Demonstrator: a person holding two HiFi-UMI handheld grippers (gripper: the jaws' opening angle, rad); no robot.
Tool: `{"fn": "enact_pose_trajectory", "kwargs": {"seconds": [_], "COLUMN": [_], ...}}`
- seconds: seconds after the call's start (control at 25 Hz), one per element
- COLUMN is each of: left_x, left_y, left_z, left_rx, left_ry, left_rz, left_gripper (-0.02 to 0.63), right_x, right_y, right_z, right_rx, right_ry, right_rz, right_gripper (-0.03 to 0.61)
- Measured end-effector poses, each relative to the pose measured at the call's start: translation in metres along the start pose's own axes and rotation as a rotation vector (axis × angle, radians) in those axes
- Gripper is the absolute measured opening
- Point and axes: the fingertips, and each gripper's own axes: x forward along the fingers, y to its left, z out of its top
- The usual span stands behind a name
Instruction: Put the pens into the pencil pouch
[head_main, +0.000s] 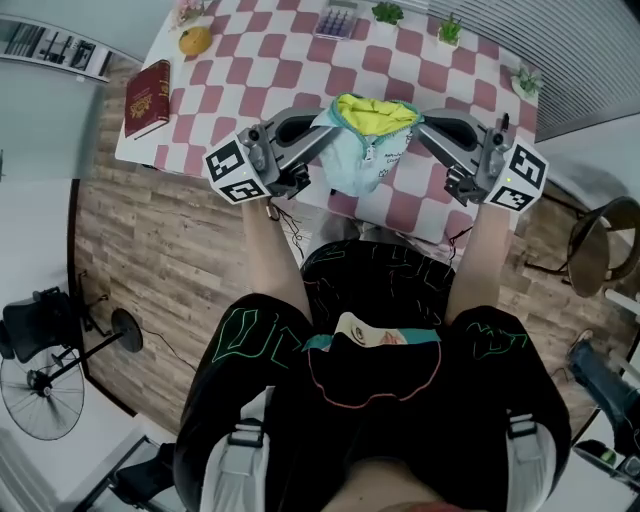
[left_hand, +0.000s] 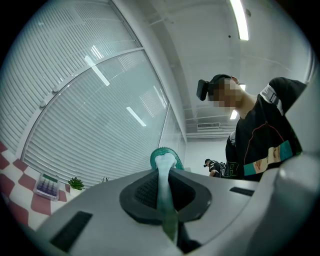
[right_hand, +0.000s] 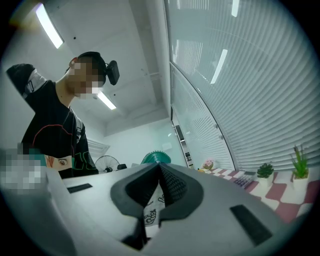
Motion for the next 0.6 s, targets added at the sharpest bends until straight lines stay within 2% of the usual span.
{"fn": "enact_pose_trajectory", "kwargs": {"seconds": [0.08,0.2,0.32,0.44,0.6], "left_x": [-0.002,-0.017,-0.036,-0.054,-0.082], "left_y": [0.0,0.002,0.007,0.01,0.005], "left_z": [-0.002,-0.001,0.001,0.002,0.003], "left_rx": [0.002,0.003,0.004,0.001,-0.017], "left_ry": [0.018,0.038,0.056,0.064,0.054], "left_rz": [0.006,0.027,0.051,0.066,0.105], "left_gripper": [0.0,0.0,0.0,0.0,0.0], "right_x": [-0.001,0.0,0.008,0.024,0.041], "right_y": [-0.004,-0.009,-0.019,-0.027,-0.034], "right_z": [-0.005,-0.007,-0.012,-0.026,-0.044], "right_rx": [0.019,0.08,0.092,0.082,0.128], "right_ry": [-0.005,-0.043,-0.025,0.037,0.086], "right_rz": [-0.027,-0.066,-0.123,-0.202,-0.318], "right_gripper": [0.01,0.078,0.081,0.078,0.003]}}
